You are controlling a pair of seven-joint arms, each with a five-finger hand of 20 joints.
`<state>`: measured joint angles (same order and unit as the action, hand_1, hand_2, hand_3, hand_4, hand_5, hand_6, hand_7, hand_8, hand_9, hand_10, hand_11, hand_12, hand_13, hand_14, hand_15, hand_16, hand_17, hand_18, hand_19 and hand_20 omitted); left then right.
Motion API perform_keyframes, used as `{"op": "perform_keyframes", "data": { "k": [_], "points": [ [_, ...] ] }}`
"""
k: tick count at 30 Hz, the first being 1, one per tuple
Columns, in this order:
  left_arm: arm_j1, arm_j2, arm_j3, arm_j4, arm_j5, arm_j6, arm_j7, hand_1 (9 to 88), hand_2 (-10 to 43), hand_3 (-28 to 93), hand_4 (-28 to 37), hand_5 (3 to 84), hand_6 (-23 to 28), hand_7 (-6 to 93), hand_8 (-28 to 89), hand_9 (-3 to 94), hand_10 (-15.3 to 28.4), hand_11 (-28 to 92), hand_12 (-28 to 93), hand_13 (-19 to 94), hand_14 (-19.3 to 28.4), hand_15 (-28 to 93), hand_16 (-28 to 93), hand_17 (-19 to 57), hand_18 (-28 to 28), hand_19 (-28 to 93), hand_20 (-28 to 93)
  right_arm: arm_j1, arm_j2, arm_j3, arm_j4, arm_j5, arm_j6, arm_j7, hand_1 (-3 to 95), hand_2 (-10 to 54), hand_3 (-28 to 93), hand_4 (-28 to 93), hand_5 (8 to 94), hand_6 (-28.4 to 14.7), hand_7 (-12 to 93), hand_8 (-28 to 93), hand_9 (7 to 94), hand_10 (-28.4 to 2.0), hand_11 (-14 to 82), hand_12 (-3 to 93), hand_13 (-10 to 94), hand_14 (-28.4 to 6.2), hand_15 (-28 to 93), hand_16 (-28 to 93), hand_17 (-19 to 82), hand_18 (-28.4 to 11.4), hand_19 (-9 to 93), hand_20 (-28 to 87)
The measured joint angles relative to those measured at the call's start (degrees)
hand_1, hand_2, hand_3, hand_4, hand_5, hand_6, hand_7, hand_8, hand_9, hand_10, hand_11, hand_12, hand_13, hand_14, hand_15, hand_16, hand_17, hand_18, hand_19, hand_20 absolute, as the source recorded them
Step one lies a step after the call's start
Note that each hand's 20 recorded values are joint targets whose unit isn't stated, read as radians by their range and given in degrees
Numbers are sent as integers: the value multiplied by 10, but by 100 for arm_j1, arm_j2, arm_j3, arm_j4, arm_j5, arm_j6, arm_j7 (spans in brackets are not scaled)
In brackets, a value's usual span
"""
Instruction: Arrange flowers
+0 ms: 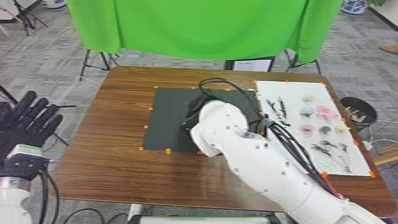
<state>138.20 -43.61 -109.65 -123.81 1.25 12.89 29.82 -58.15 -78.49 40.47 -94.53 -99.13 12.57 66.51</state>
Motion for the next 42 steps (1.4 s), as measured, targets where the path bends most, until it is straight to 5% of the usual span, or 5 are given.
{"op": "perform_keyframes", "data": {
  "k": [6,18,26,33,42],
  "points": [
    [12,24,31,45,-6,-67,-75,239,122,729,-283,381,80,61,-68,311,147,130,90,203,144,235,-63,-45,125,283,73,-17,-337,-163,225,-7,132,150,570,-95,749,-127,609,-36,730,287,888,-80,196,538,860,-67,461,522,606,-179,932,261],
    [-500,80,623,106,116,-43,-141,245,120,729,-283,382,80,61,-68,312,148,130,93,203,145,236,-61,-46,126,284,77,-259,-695,-234,563,-195,278,341,572,-95,735,-210,614,-32,699,221,892,-93,174,493,859,-68,460,486,607,-178,932,258],
    [-543,102,640,106,113,-42,-132,248,119,730,-283,386,75,65,-67,314,146,134,95,203,148,241,-59,-47,126,285,77,-268,-698,-377,565,-235,193,335,508,-95,726,-236,602,-48,620,171,859,-117,162,444,831,-99,513,384,592,-186,932,285],
    [-541,102,634,101,156,1,-110,249,118,730,-283,387,76,69,-69,314,145,135,96,202,150,245,-58,-48,126,286,77,-277,-680,-383,491,-201,-189,313,441,-95,748,-255,592,-67,577,157,789,-163,284,293,809,-107,537,359,584,-189,932,303],
    [-587,111,684,87,437,74,-133,250,117,732,-283,388,80,71,-68,312,145,137,99,201,152,247,-59,-47,126,282,75,-269,-622,-469,460,-260,-21,264,368,-95,775,-259,616,-80,495,-155,748,-182,276,225,787,-116,534,325,586,-188,932,299]
  ]
}}
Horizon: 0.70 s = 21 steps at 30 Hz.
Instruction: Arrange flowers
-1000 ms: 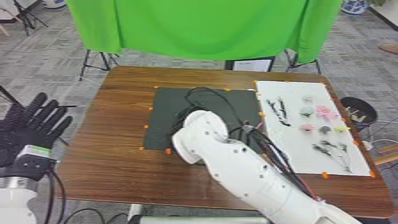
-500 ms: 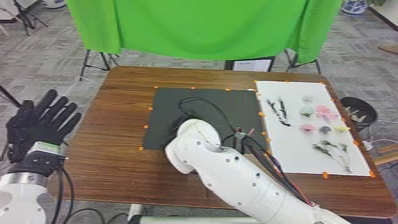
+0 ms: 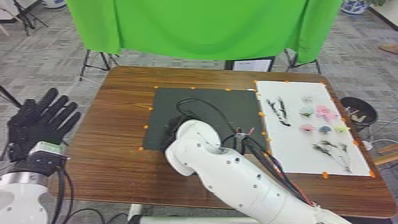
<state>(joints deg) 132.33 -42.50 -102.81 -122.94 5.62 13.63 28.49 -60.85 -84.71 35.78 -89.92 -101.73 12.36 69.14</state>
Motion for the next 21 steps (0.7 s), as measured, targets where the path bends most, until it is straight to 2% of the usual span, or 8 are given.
{"op": "perform_keyframes", "data": {
  "k": [7,11,15,17,18,21],
  "points": [
    [-57,1,34,-5,14,-2,-4,250,116,732,-283,389,81,72,-69,312,145,139,101,201,152,250,-58,-47,126,282,76,1,151,-101,-141,7,47,-124,344,-95,767,-248,627,-77,401,-133,737,-191,251,214,783,-121,530,312,589,-187,932,304],
    [-25,-9,-13,-16,14,-7,1,251,117,731,-283,389,81,72,-68,312,145,139,101,202,152,250,-59,-47,126,281,76,7,300,-186,-327,-65,150,-234,339,-95,761,-243,627,-80,359,-123,724,-194,233,203,778,-126,520,301,586,-187,932,310],
    [13,-34,-43,-23,13,-14,20,251,117,731,-283,389,82,73,-68,312,145,139,102,202,152,250,-59,-47,126,280,76,28,473,-225,-482,-279,114,-517,328,-95,753,-207,640,-91,271,-92,702,-204,202,190,760,-137,504,282,566,-199,932,317],
    [20,-61,-43,-24,13,-18,20,251,117,730,-283,389,82,72,-69,312,146,140,103,202,152,250,-58,-46,126,280,76,33,580,-207,-596,-371,-126,-699,350,-8,758,-185,679,-86,226,-81,712,-204,198,190,760,-141,511,283,562,-201,932,320],
    [22,-77,-43,-24,13,-21,20,251,117,730,-283,389,82,72,-68,312,147,140,103,202,153,250,-58,-46,126,279,77,35,643,-195,-670,-420,-346,-789,379,18,766,-190,689,-86,210,-10,719,-203,199,194,760,-142,521,290,561,-201,932,321],
    [38,-121,-53,-24,13,-28,19,251,117,730,-283,390,82,73,-68,312,147,141,104,202,153,251,-58,-47,125,280,77,43,879,-192,-960,-653,-1244,-1022,460,17,766,-205,709,-78,173,56,736,-195,228,217,747,-145,586,334,555,-204,932,334]
  ]
}}
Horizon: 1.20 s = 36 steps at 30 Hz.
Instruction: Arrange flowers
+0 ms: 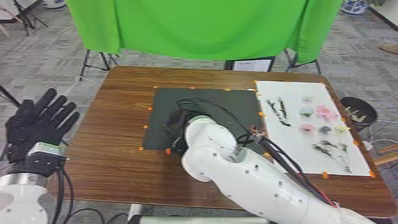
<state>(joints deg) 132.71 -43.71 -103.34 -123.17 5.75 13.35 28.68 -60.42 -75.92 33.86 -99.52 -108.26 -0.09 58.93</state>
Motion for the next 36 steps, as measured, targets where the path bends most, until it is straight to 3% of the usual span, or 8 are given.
{"op": "perform_keyframes", "data": {
  "k": [3,6,11,20,36],
  "points": [
    [17,-30,-18,3,14,-13,-8,251,118,730,-283,390,82,73,-68,312,147,141,104,201,154,252,-57,-47,126,280,77,8,228,-25,-218,-351,-815,-165,465,30,772,-199,712,-73,149,47,742,-197,241,234,739,-149,608,359,546,-209,932,351],
    [6,-51,-18,18,47,-41,-35,251,117,731,-283,389,83,73,-68,301,148,136,104,193,153,247,-57,-46,125,280,77,8,400,-29,-303,-608,-1435,-231,417,83,793,-175,683,-83,119,2,746,-201,226,226,738,-155,609,363,527,-220,932,335],
    [-83,-76,21,52,86,-48,-81,252,117,732,-283,389,84,72,-67,298,147,136,108,190,152,245,-54,-46,124,279,77,-61,617,23,-402,-562,-1992,-274,377,137,814,-131,641,-76,115,-93,717,-206,191,211,710,-168,604,359,499,-224,931,311],
    [-181,-82,103,68,82,-62,-75,253,117,732,-283,389,85,74,-67,296,146,137,111,184,151,245,-51,-46,124,278,77,-215,635,459,-605,159,-3304,-639,370,149,813,-107,626,-48,129,-106,714,-202,188,209,705,-166,608,351,479,-226,932,295],
    [-327,-83,280,90,78,-63,-77,253,118,730,-283,389,84,75,-68,296,144,138,111,184,152,250,-52,-46,123,278,78,-201,440,32,-762,5,-3539,-935,368,158,807,-99,618,-46,135,-108,717,-199,191,211,707,-164,612,352,480,-225,932,297]
  ]
}}
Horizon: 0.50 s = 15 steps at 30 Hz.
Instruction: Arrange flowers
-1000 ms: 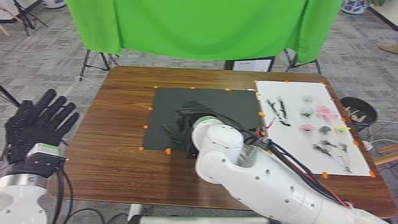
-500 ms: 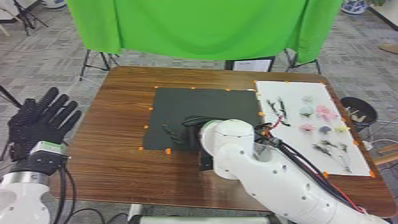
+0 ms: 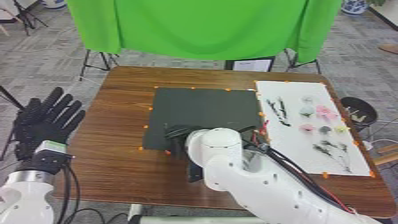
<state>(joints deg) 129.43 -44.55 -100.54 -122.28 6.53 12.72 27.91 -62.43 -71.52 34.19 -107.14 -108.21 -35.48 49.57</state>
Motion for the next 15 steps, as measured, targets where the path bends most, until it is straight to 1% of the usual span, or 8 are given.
{"op": "perform_keyframes", "data": {
  "k": [10,12,14,15],
  "points": [
    [22,2,-9,-3,3,-2,6,254,119,730,-283,389,85,74,-68,296,145,137,110,184,152,250,-53,-47,124,279,78,-70,-67,-18,-65,6,-107,-34,367,156,807,-96,616,-43,136,-109,717,-199,190,210,707,-164,612,349,482,-225,932,297],
    [32,-2,-13,-4,3,-1,4,254,119,729,-283,389,84,74,-68,296,145,137,110,185,152,249,-53,-47,123,278,78,-106,-76,24,-83,26,-130,-25,363,153,804,-96,614,-50,137,-107,718,-199,190,210,709,-163,611,347,486,-225,932,295],
    [37,-7,-15,-4,4,-1,1,254,119,729,-283,389,84,74,-68,296,145,137,111,185,152,250,-53,-47,123,278,78,-146,-81,58,-113,29,-165,1,356,147,785,-103,627,-74,121,-102,723,-205,187,207,713,-164,604,341,488,-225,932,289],
    [37,-11,-15,-4,6,-1,0,253,119,729,-283,389,84,74,-68,296,145,138,111,185,152,250,-53,-47,124,278,78,-158,-80,60,-134,16,-173,28,347,133,768,-111,637,-85,112,-95,729,-211,182,204,721,-163,591,330,493,-227,932,280]
  ]
}}
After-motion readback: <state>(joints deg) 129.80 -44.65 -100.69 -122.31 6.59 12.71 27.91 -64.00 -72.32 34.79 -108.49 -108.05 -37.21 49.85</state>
